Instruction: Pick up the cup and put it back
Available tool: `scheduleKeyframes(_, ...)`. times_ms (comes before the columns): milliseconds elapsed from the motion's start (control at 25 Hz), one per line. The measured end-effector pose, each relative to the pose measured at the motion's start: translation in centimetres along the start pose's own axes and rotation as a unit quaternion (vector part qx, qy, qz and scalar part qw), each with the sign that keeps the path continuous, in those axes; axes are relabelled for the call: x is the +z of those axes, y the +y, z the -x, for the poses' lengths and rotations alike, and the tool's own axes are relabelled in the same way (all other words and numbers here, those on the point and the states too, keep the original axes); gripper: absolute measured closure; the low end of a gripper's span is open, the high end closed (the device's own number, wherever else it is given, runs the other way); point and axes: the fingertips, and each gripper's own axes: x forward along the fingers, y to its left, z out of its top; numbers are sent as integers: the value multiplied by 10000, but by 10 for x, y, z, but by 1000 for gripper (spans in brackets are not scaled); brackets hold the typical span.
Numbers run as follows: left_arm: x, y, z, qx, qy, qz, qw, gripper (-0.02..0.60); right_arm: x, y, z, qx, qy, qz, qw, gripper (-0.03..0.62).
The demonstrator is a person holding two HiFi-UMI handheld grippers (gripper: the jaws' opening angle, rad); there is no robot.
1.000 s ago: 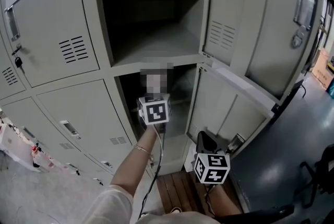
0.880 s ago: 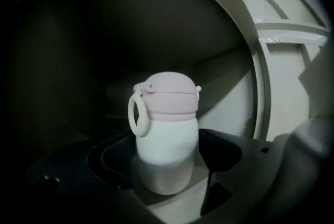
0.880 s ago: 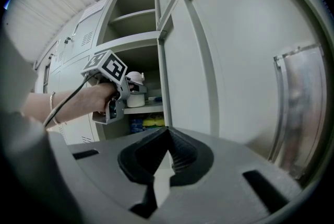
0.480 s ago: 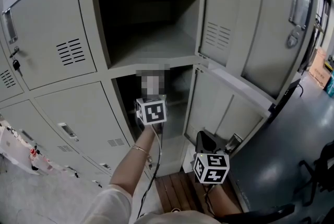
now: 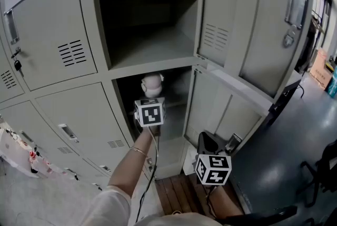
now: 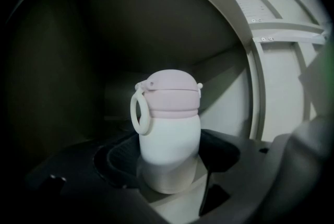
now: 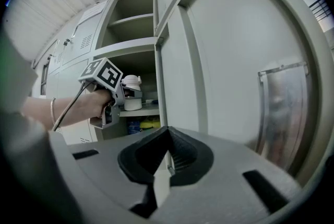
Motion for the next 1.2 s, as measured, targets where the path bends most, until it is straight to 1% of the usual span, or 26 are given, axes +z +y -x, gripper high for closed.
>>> scheduleKeyframes(200,-1,-12,21,-235,79,96,9996,244,1,-1,3,-17,-13,-30,10000,602)
scheduleKeyframes(320,-1,-16,33,-338,31,154,9993,244,2,1,4,-6,-43,-56,10000,603)
scheduleKeyframes(560,-9,-27,63,-567,21,37,9984,244,8,9,7,45,-125,-87,9999,602)
scheduleKeyframes(920,-30,-43,113,-1050,124,246,9941,244,19,25,11,207,-254,-36,9995,602)
scheduleKeyframes(1000,-31,-47,127,-1161,97,204,9930,244,24,30,10,267,-281,15,9992,602)
scheduleKeyframes(1120,-32,-53,148,-1328,56,11,9911,244,31,37,9,368,-319,128,9987,602)
scheduleKeyframes(1200,-33,-57,162,-1439,26,-7,9896,244,35,42,8,433,-343,206,9983,603)
